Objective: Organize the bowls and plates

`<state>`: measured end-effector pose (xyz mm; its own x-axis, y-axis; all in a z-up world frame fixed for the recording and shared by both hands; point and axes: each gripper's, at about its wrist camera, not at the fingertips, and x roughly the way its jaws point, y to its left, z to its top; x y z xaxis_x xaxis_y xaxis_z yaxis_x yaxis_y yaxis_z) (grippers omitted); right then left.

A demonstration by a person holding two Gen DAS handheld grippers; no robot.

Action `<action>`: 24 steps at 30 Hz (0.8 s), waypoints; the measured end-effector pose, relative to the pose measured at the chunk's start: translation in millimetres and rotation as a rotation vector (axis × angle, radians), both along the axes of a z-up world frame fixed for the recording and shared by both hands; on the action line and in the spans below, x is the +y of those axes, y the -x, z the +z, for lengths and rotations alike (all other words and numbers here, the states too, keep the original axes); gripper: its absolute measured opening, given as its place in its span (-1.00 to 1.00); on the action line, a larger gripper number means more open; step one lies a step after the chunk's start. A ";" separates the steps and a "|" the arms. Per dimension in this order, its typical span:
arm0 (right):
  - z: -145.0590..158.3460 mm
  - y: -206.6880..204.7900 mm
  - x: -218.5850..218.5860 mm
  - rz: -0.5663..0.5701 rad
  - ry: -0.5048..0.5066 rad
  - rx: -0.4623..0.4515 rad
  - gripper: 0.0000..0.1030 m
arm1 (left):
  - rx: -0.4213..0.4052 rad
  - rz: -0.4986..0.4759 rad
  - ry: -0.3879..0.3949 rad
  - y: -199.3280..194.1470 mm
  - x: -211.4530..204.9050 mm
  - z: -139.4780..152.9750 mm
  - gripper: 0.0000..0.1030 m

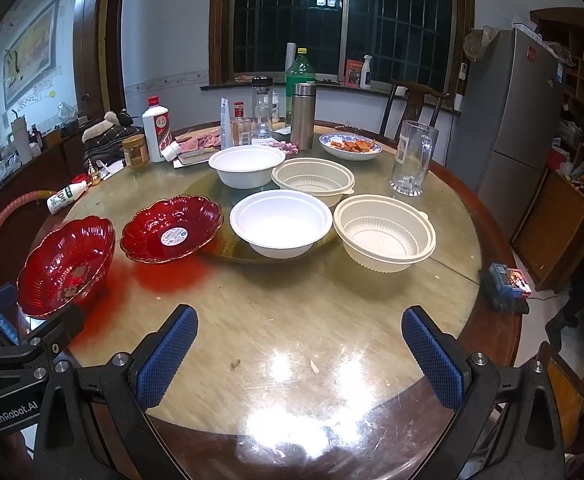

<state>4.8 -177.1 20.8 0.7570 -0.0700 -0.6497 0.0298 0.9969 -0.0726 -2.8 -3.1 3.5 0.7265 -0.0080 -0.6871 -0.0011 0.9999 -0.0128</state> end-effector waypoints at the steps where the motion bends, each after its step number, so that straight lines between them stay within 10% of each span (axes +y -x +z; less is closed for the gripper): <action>1: -0.1 0.2 -0.3 -0.001 -0.001 0.000 1.00 | -0.001 0.000 0.001 0.3 0.2 0.0 1.00; 24: 0.7 0.8 3.1 0.006 0.000 -0.002 1.00 | -0.001 -0.001 -0.001 1.7 -0.9 -1.9 1.00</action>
<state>4.0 -174.0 21.5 0.7590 -0.0659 -0.6477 0.0245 0.9970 -0.0728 -4.5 -4.0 1.6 0.7268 -0.0081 -0.6868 0.0002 0.9999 -0.0116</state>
